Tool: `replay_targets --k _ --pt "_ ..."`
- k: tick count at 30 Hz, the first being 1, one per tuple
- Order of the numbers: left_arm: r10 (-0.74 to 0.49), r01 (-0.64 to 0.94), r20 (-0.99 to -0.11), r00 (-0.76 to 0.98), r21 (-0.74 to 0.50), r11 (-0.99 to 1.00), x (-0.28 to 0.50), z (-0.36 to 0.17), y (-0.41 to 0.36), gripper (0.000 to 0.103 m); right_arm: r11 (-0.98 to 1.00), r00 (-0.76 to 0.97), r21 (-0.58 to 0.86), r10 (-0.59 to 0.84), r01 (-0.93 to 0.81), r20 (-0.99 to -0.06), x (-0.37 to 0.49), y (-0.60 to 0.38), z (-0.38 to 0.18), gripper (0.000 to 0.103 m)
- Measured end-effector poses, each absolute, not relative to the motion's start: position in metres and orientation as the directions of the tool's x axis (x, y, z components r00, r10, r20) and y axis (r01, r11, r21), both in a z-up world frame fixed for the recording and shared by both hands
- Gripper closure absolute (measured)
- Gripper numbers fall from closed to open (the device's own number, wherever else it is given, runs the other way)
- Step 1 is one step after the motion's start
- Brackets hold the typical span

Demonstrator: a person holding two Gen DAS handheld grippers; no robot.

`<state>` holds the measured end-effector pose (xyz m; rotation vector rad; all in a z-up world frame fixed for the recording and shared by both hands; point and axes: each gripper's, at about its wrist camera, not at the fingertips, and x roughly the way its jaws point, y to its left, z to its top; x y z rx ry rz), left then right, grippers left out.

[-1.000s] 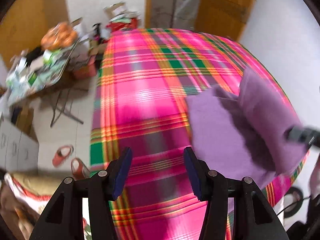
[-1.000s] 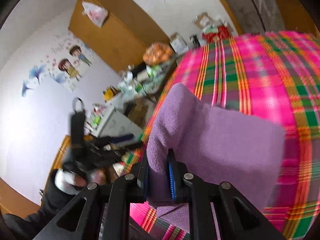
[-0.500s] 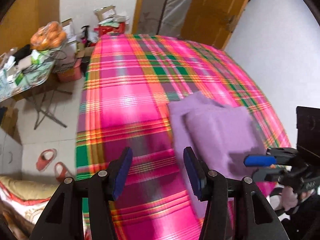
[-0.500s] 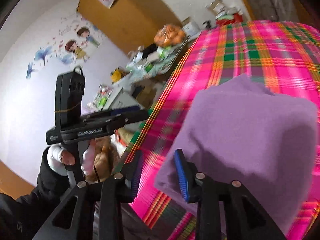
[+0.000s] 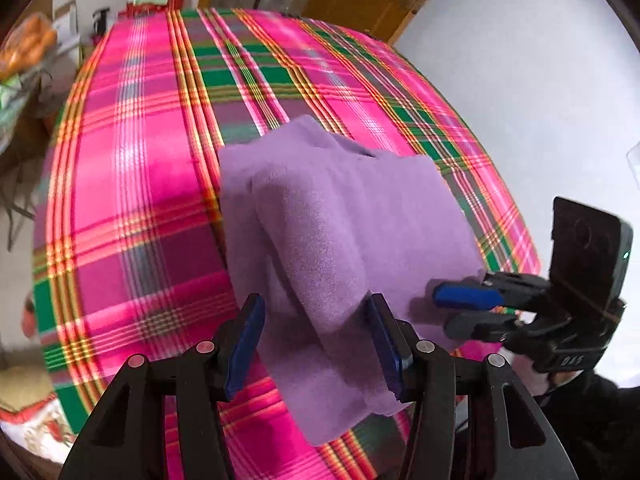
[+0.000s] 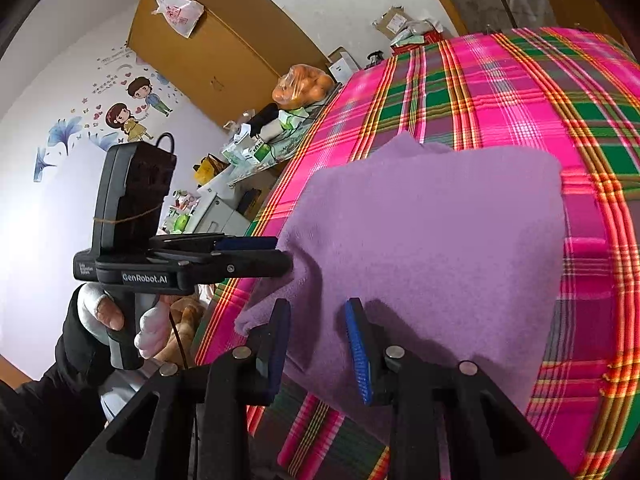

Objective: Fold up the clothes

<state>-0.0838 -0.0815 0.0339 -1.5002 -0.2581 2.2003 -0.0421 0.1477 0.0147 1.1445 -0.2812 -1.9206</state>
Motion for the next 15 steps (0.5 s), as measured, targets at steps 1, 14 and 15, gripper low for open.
replay_targets --k 1,14,15 --pt "0.483 -0.266 -0.826 -0.290 -0.415 -0.870 -0.085 0.033 -0.081 0.048 -0.603 -0.206 0.566 -0.765 0.562 -0.610 -0.042 0.146 0.014 0.073" --pt "0.404 -0.272 -0.863 -0.302 -0.328 -0.905 -0.083 0.016 -0.085 0.074 -0.572 -0.138 0.460 -0.715 0.680 -0.685 -0.028 0.097 -0.005 0.084" --pt "0.402 -0.268 -0.865 -0.299 -0.329 -0.906 -0.082 0.015 -0.087 0.074 -0.571 -0.132 0.444 -0.703 0.691 -0.699 -0.026 0.090 -0.008 0.084"
